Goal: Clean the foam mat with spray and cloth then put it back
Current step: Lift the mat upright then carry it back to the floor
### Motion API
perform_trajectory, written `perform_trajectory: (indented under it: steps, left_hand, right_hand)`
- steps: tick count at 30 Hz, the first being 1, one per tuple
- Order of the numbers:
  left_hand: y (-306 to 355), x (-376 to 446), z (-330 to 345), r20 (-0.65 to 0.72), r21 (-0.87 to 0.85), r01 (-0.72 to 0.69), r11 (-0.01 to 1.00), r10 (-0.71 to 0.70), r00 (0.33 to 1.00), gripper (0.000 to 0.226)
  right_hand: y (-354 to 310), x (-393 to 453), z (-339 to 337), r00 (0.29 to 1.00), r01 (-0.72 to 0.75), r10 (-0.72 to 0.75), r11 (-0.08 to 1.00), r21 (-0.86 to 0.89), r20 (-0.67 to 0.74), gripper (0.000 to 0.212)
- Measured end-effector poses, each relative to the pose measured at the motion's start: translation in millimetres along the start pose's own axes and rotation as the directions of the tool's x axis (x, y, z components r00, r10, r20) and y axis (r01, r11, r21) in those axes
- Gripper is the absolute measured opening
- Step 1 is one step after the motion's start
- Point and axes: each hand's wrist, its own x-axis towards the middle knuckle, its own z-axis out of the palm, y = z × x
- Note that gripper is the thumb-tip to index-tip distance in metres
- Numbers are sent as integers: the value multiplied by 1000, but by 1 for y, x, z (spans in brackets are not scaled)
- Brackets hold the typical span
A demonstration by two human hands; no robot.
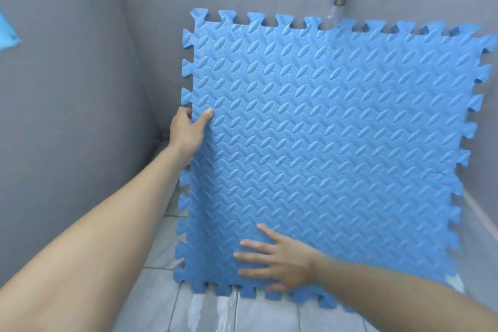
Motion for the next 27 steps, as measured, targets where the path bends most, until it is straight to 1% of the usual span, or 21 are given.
perform_trajectory:
  steps: [3, 5, 6, 8, 9, 10, 11, 12, 13, 14, 15, 16, 17, 19, 20, 21, 23, 24, 25, 26, 27]
  left_hand:
    - [3, 4, 9, 11, 13, -15, 1000, 15, 1000, 49]
    - [5, 4, 13, 13, -2, -11, 1000, 11, 1000, 48]
    - [4, 4, 14, 14, -3, -10, 1000, 10, 1000, 49]
    - [4, 4, 14, 14, 7, -3, 1000, 3, 1000, 51]
    - [3, 4, 13, 16, 15, -2, 1000, 2, 1000, 52]
    - [2, 4, 11, 19, 24, 3, 1000, -3, 1000, 53]
    - [-3, 4, 8, 15, 34, 10, 999, -10, 1000, 54]
    - [-9, 4, 4, 8, 49, 18, 999, -19, 1000, 55]
    - [-16, 3, 0, -2, 60, 26, 998, -26, 1000, 57]
    - [-24, 3, -5, -14, 75, 36, 997, -35, 999, 60]
    - [-29, 4, -10, -30, 89, 39, 995, -36, 999, 63]
    - [-31, 6, -13, -40, 104, 35, 994, -31, 999, 66]
    - [-31, 9, -16, -49, 115, 26, 993, -20, 999, 67]
    - [-28, 11, -18, -72, 113, 6, 994, 2, 997, 65]
    - [-28, 10, -18, -81, 116, -5, 993, 14, 997, 63]
    - [-27, 8, -18, -91, 124, -16, 992, 27, 995, 62]
    - [-29, 7, -20, -116, 146, -35, 989, 52, 992, 65]
    - [-31, 8, -20, -126, 165, -31, 986, 52, 991, 69]
    - [-32, 10, -22, -128, 186, -21, 982, 46, 991, 72]
    - [-37, 13, -23, -130, 202, -4, 979, 31, 991, 74]
    - [-42, 15, -27, -130, 197, 7, 980, 19, 991, 76]
  right_hand:
    - [40, -6, -7, 1000, -4, 5, 1000, 11, -5, 62]
    - [110, -2, -24, 958, -262, 261, 965, 4, -120, 59]
    - [149, 0, -36, 878, -460, 456, 888, 9, -147, 59]
    - [201, 7, -54, 601, -783, 779, 619, 67, -179, 62]
    - [206, 12, -57, 478, -861, 861, 499, 100, -173, 64]
    - [198, 17, -56, 443, -877, 882, 463, 124, -164, 67]
    - [175, 21, -50, 512, -837, 842, 533, 121, -168, 69]
    - [139, 21, -39, 675, -709, 717, 696, 116, -174, 69]
    - [96, 18, -28, 855, -487, 498, 867, 104, -147, 68]
    - [54, 8, -23, 973, -222, 227, 969, 105, -44, 65]
    - [30, -8, -19, 998, -17, 11, 994, 106, 61, 63]
    - [28, -26, -15, 992, 74, -87, 988, 134, 92, 60]
    - [42, -44, -13, 995, 67, -77, 988, 142, 68, 58]
    - [95, -83, -15, 982, -187, 186, 981, 51, 12, 57]
    - [125, -104, -19, 908, -419, 419, 908, 23, -25, 59]
    - [154, -127, -26, 740, -669, 671, 742, 47, -53, 62]
    - [191, -167, -41, 198, -962, 980, 197, 189, -11, 64]
    - [197, -179, -46, -52, -961, 997, -64, 268, 52, 64]
    - [199, -183, -49, -201, -923, 974, -223, 314, 103, 64]
    - [199, -179, -51, -258, -901, 959, -283, 327, 118, 66]
    - [198, -168, -52, -266, -898, 956, -292, 330, 123, 70]
